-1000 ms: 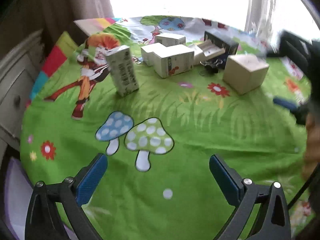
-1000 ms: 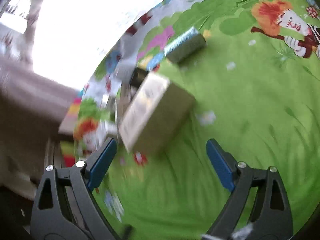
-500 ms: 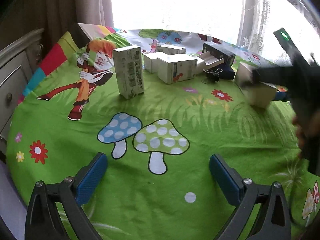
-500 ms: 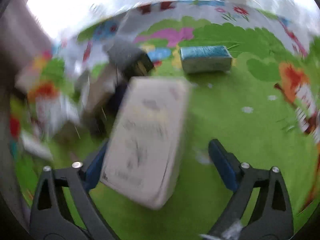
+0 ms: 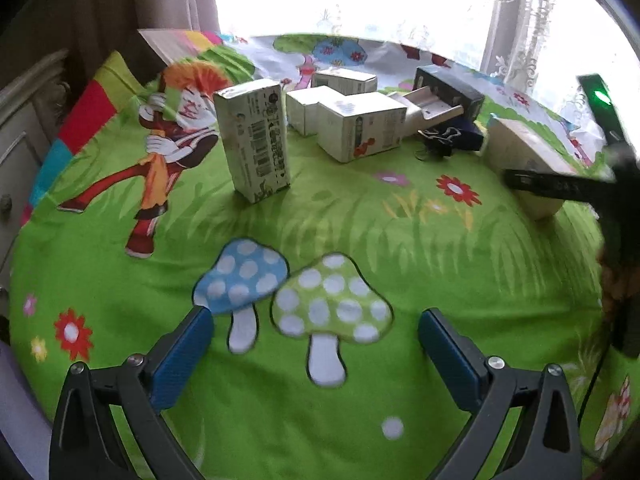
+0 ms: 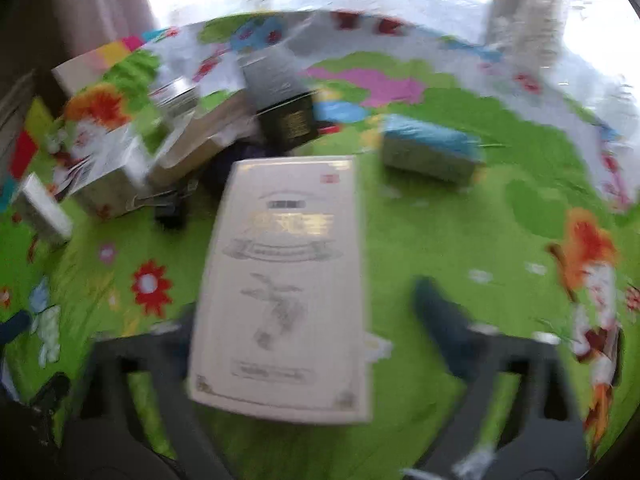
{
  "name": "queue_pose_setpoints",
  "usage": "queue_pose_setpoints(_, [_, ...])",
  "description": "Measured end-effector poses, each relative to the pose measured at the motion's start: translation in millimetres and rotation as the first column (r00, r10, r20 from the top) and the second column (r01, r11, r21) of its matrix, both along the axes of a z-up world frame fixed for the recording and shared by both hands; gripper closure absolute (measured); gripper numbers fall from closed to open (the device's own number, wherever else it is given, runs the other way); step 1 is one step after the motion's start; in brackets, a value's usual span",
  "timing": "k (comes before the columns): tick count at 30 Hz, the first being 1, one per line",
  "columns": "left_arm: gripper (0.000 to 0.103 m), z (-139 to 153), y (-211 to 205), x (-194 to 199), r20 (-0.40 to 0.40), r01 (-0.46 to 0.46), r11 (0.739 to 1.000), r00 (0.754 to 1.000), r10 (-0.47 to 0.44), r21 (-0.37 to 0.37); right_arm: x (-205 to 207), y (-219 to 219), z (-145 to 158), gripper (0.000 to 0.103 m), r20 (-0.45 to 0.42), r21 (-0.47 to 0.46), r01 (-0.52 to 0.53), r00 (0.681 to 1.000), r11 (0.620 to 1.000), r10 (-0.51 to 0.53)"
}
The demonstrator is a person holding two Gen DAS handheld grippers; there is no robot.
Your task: Organize rigid objects
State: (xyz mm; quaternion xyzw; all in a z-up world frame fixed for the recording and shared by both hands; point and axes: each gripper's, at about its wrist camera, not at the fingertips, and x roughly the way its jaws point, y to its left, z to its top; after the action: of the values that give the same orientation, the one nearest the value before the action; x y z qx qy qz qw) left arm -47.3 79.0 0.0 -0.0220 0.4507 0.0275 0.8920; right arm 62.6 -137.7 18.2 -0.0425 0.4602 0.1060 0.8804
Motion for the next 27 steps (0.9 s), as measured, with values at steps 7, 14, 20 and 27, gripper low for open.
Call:
queue_pose_setpoints(7, [0.000, 1.3, 30.8, 68.6, -0.071, -0.095, 0.995, 0.993, 0.095, -0.003, -56.5, -27.1, 4.0, 0.048, 0.014, -0.019, -0.013, 1.000, 1.000, 0.013])
queue_pose_setpoints(14, [0.062, 16.6, 46.0, 76.5, 0.000, -0.063, 0.990, 0.998, 0.064, -0.129, -75.0, -35.7, 0.5, 0.047, 0.052, -0.004, -0.017, 0.998, 1.000, 0.018])
queue_pose_setpoints(20, [0.042, 25.5, -35.3, 36.2, -0.238, 0.311, 0.917, 0.898, -0.370, -0.252, -73.2, -35.9, 0.4, 0.047, 0.052, -0.006, -0.017, 0.998, 1.000, 0.017])
queue_pose_setpoints(27, [0.016, 24.6, -66.4, 74.9, -0.202, 0.215, 0.975, 0.959, -0.200, 0.052, -72.9, -36.3, 0.1, 0.047, 0.051, -0.006, -0.019, 0.998, 1.000, 0.019])
